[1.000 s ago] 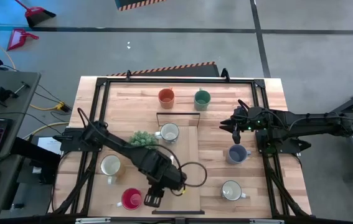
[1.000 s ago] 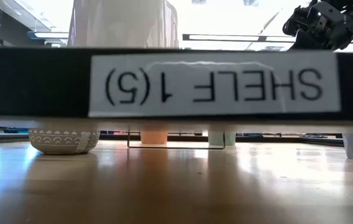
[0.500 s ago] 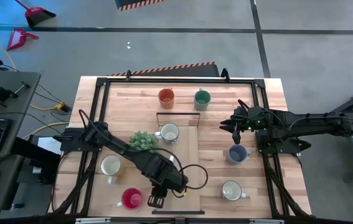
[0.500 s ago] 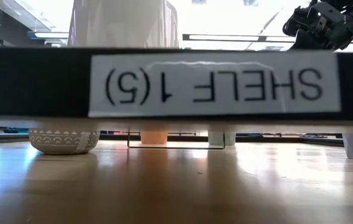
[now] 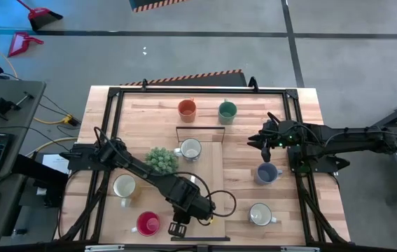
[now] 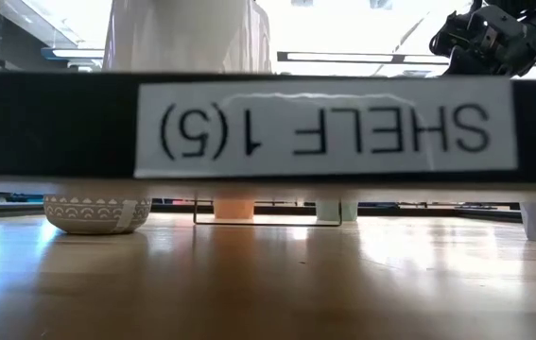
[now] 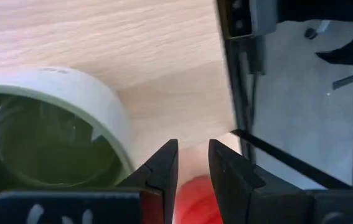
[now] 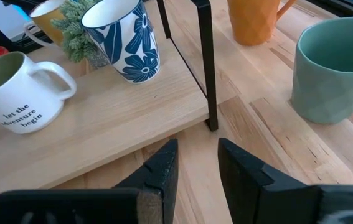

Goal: Place coffee mugs
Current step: Put the dark green mug on the shelf

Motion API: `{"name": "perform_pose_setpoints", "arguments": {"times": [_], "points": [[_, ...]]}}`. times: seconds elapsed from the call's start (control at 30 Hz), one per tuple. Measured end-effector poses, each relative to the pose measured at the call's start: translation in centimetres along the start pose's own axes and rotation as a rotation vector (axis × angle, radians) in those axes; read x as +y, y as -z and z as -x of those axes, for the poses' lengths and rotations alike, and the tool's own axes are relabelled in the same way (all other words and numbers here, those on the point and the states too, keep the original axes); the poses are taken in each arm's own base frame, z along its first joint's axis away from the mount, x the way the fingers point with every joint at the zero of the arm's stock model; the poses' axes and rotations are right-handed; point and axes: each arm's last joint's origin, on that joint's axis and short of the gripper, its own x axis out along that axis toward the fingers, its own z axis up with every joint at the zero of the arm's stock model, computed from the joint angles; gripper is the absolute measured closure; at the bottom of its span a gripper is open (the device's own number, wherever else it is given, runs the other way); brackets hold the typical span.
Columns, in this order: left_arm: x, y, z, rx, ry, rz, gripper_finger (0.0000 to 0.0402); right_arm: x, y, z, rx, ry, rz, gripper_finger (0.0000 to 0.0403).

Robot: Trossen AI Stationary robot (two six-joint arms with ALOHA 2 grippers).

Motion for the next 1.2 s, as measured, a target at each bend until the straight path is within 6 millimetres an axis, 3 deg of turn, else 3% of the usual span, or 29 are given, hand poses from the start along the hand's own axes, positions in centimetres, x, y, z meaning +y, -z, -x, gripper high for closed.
{"name": "perform_pose_setpoints", "arguments": {"times": [0.27, 1.2], "points": [[1.0, -0.1, -1.3, 0.048, -0.063, 0.007, 0.0326, 0.0, 0.1, 0.0, 0.013, 0.004, 0.001, 0.0308], [3.6, 0.1, -0.5, 0.098, -0.138, 0.105, 0.0326, -0.1, 0.3, 0.0, 0.028, 0.004, 0.001, 0.0308]]}}
